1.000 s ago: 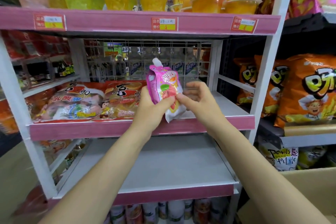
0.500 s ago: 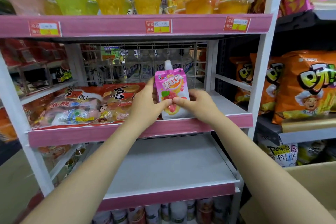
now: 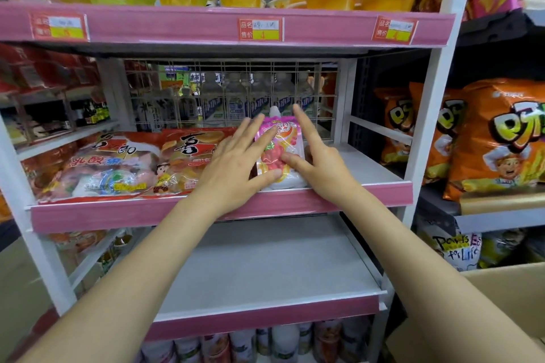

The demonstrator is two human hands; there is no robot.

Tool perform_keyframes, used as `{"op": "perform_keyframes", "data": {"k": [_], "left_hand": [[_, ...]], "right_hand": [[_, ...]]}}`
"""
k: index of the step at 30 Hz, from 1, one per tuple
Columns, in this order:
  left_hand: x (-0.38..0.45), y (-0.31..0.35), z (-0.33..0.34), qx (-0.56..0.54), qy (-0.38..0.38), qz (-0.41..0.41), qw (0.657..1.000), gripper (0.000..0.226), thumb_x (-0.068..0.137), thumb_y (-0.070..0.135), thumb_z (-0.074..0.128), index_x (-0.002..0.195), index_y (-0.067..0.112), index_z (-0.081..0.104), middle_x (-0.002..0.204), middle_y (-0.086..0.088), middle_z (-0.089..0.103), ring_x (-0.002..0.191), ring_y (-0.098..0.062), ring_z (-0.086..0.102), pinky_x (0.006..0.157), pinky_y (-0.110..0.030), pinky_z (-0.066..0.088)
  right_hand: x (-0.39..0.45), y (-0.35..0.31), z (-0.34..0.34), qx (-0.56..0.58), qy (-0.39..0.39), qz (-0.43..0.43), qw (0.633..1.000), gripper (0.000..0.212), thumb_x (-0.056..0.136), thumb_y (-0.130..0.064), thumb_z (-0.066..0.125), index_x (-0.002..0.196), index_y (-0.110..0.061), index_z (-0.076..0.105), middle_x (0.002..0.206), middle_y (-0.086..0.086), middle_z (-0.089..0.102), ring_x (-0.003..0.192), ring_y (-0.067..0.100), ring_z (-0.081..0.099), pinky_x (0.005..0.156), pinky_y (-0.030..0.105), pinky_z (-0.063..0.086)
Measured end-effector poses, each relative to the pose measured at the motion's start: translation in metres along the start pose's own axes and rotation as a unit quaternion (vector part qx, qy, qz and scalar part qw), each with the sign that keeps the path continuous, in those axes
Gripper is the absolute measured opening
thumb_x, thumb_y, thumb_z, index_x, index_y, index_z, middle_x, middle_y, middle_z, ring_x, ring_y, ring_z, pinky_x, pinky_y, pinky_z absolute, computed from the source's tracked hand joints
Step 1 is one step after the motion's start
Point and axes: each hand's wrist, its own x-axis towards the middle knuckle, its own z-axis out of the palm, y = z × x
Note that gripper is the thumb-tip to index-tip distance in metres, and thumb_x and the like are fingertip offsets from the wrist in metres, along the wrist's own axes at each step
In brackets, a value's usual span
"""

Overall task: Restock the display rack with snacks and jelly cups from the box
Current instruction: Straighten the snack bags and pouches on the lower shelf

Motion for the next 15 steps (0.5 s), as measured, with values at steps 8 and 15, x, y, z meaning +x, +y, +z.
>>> {"op": "perform_keyframes", "data": {"k": [8,15], "left_hand": [[-0.008,0.001,0.005,-0.031,0.007,-0.068,0.997,0.096,0.083,0.074,0.048,0.151,0.047,-0.014,0.164,0.016,-0.011,0.145,-0.027,0.033,0.101,-0.045,0.048],[-0.012,0.001,0.008,-0.041,0.029,-0.064,0.997,0.100,0.081,0.066,0.060,0.157,0.037,0.001,0.164,0.009,0.002,0.135,-0.029,0.045,0.097,-0.042,0.049]], "right_hand": [[0.000,0.008,0.005,0.043,-0.008,-0.037,0.998,0.060,0.098,-0.045,0.054,0.146,-0.059,0.021,0.108,0.025,0.066,0.095,0.028,0.067,0.088,0.045,0.052],[-0.001,0.005,0.006,0.003,-0.024,-0.026,0.999,0.061,0.099,-0.047,0.052,0.148,-0.058,0.019,0.101,0.020,0.067,0.080,0.021,0.062,0.087,0.036,0.051]]}}
